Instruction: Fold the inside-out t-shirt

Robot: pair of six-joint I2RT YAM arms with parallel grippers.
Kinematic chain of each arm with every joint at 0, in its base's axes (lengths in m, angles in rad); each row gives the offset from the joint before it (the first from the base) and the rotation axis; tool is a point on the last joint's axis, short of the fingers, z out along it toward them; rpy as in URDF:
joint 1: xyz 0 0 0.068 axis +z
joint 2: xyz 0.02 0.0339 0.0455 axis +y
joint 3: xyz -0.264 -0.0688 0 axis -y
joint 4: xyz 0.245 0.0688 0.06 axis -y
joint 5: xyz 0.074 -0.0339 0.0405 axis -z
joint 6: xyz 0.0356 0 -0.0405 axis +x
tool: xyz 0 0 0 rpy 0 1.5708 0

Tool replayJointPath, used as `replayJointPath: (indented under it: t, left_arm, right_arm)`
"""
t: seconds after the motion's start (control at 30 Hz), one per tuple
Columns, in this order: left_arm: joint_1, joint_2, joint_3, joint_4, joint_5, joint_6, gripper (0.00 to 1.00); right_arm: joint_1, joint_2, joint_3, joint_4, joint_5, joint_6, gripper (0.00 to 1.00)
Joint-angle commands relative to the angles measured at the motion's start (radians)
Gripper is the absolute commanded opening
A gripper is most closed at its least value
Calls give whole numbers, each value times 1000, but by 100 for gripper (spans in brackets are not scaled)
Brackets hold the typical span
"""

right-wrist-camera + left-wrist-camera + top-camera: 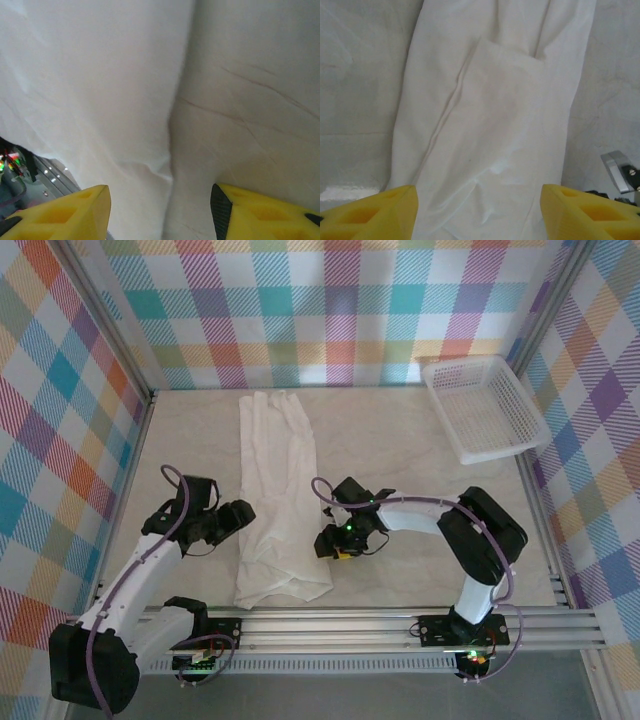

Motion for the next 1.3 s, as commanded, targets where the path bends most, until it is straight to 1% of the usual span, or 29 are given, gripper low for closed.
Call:
replayJointPath:
  t: [0.0, 0.03, 0.07, 0.1, 0.13, 0.2, 0.23, 0.33, 0.4, 0.47, 0.53, 0.63, 0.7, 0.77, 0.8, 0.87, 0.97, 1.07, 1.13, 1.27]
  left_arm:
    - [11, -30, -23, 9, 24, -33, 66]
    - [10, -37, -26, 4, 21, -35, 66]
    - [11, -44, -26, -1, 19, -35, 66]
    - [10, -53, -26, -7, 16, -36, 66]
    - [9, -61, -27, -10, 10, -38, 66]
    - [10, -69, -33, -7, 4, -44, 66]
    - [10, -69, -38, -4, 4, -45, 66]
    - [11, -71, -45, -4, 5, -49, 66]
    - [10, -79, -52, -12, 0, -53, 66]
    - [10, -85, -61, -28, -11, -68, 67]
    - [10, -85, -77, -49, -12, -89, 67]
    - [10, -82, -110, -83, 3, -112, 66]
    - [10, -54, -146, -81, 39, -126, 66]
    - [-1, -14, -176, -65, 74, -131, 66]
    - [-12, -3, -185, -63, 75, -129, 65]
    - [-33, 3, -190, -68, 44, -131, 65]
    - [-36, 24, -191, -48, 28, -137, 65]
    - [-42, 74, -211, 39, 77, -133, 64]
    - [-54, 94, -213, 67, 66, -135, 61]
    - [-58, 67, -201, 53, -12, -131, 52]
  right_arm:
    - [6, 26, 34, 11, -61, -24, 45]
    - [6, 25, 43, 4, -56, -26, 35]
    - [6, 25, 53, -15, -37, -24, 30]
    - [6, 30, 65, -41, -8, -19, 29]
    - [6, 39, 76, -58, 5, -20, 32]
    - [6, 62, 100, -89, 22, -22, 44]
    - [6, 75, 117, -117, 41, -19, 47]
    - [5, 92, 145, -166, 93, -13, 53]
    - [5, 101, 153, -162, 80, -21, 53]
    - [6, 116, 163, -150, 43, -33, 47]
    - [7, 122, 171, -131, 7, -43, 38]
    - [5, 91, 161, -98, -2, -49, 23]
    - [5, 68, 144, -78, -7, -48, 12]
    - [5, 49, 128, -54, -21, -49, 4]
    - [5, 35, 117, -41, -26, -47, 0]
    - [6, 6, 93, -15, -30, -47, 0]
    - [5, -26, 64, 20, -47, -43, 0]
    - [5, -18, 63, 26, -62, -47, 0]
    - [4, 5, 77, 17, -81, -51, 0]
    - [4, 16, 75, 25, -99, -46, 0]
